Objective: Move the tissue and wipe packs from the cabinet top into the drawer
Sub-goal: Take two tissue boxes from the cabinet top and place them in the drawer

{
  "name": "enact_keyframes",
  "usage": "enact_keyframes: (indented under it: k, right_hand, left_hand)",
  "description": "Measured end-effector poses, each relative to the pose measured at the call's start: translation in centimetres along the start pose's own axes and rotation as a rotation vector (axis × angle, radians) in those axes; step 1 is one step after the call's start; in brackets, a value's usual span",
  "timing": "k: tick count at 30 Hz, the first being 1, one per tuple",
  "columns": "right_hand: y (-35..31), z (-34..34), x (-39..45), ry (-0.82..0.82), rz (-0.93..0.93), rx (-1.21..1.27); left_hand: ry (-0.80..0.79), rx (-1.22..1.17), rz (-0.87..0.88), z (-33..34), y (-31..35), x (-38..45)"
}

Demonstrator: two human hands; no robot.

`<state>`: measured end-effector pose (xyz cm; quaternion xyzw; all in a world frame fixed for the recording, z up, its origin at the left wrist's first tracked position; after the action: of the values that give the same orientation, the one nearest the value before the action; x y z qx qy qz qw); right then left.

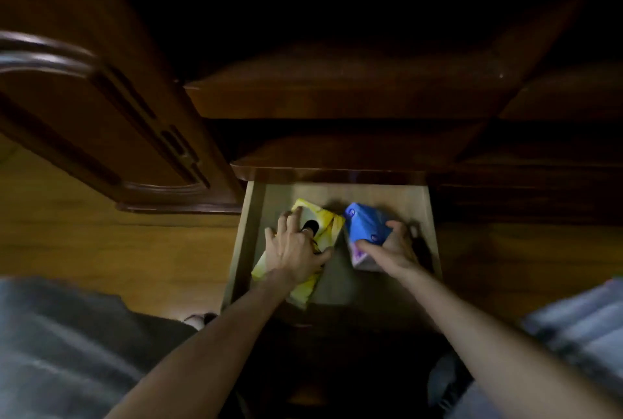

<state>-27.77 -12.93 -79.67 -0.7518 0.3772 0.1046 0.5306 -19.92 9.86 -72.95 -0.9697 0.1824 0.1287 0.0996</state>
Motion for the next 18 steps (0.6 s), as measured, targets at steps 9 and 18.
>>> enact_keyframes:
  k: [9,18]
  right_hand:
    - [-3.4,-0.4,-6.4,-0.117,-0.118,-0.004]
    - [-1.0,-1.9,-9.2,-0.074,-0.041,-0.089]
  left_hand:
    - [-0.068,-0.123,-0.151,-0.6,-5.3,-5.9]
    - [-0.206,-0.101,-0.135,3.2,-6.1,-6.5]
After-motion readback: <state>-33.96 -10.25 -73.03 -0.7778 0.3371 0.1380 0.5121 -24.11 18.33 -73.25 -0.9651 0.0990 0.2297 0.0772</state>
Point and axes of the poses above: each hand's wrist, its own x-axis towards the middle knuckle, its own z-axis out of the palm, y = z × x, the point moved 10 cm from there along x, towards the middle knuckle, and after that the axes turned 14 degrees about x, right-handed, at the moved point
